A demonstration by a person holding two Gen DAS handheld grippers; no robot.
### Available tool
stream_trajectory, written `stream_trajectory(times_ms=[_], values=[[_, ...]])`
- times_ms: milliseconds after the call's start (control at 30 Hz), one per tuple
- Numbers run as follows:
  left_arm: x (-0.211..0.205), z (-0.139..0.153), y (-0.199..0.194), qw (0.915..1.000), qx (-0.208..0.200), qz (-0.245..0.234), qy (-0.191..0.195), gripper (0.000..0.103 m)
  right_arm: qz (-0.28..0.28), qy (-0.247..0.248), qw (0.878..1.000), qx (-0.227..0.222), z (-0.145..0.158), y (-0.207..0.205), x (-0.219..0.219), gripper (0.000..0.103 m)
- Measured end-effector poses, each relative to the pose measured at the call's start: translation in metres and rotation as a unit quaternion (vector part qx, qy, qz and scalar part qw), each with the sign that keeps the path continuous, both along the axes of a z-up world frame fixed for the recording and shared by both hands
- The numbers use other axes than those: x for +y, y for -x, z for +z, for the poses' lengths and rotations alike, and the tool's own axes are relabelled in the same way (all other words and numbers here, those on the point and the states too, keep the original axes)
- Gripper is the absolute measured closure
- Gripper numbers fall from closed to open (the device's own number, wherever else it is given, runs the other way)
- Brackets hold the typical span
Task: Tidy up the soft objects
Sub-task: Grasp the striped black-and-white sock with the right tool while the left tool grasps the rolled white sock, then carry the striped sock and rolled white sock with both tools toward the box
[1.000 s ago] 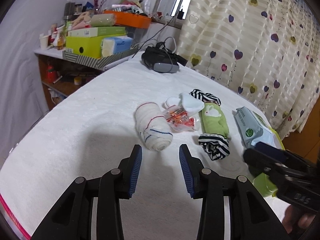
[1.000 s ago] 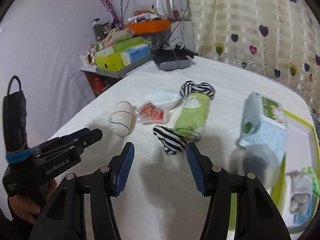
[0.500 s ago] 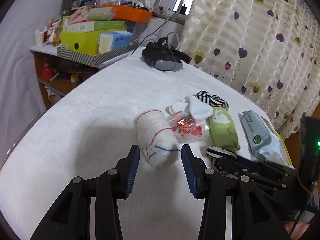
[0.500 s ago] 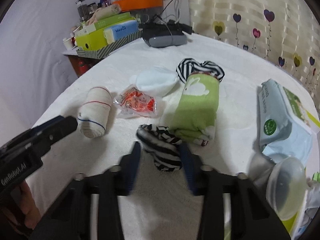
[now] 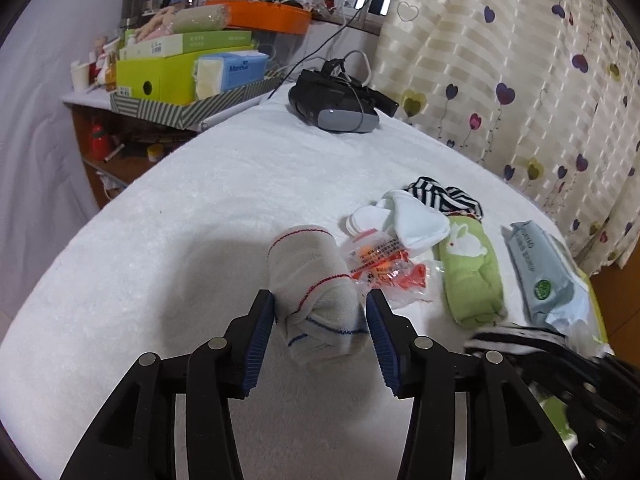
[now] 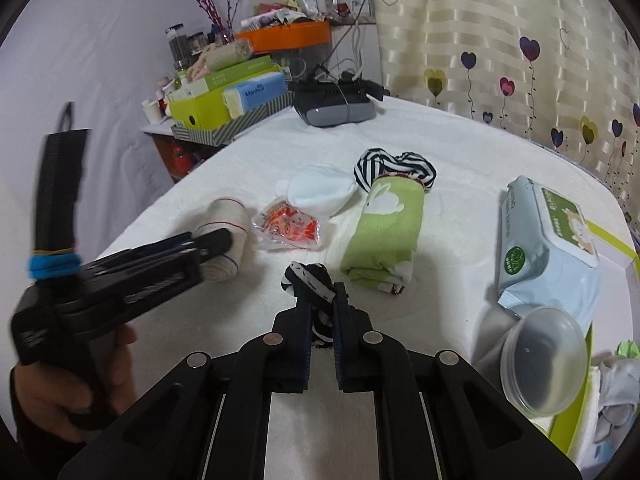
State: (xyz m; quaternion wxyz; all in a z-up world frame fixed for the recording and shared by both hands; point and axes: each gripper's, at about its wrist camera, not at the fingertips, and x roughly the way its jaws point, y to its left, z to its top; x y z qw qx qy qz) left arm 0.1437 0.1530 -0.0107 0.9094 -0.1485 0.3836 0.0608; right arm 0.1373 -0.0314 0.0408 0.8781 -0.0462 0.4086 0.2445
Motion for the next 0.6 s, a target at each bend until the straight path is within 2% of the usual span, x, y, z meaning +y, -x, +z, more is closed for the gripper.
stream_trajectory(times_ms=[133,200,300,600], values=[[-0.002,-0.006,-0.007,0.9995,0.009,0.013,-0.027,0.056,0.001,-0.007,1.0,-0.006,0.005,0.006,-0.003,0.094],[-0.002,-0.01,-0.01,0.9996,0.015,0.009,-0.023,0.055,0.001,-0.01,1.0,-0.008,0.007,0.008,-0.005,0.094],[-0.006,-0.013,-0.013,0.9991,0.016,0.005,-0.039,0.055,0.0,-0.014,1.0,-0.014,0.011,0.012,-0.008,0.094],[-0.008,-0.006,0.003,0.9993,0.006,0.0,-0.038,0.058,-0.005,-0.022,0.999,-0.025,0.02,0.021,-0.019,0.094]])
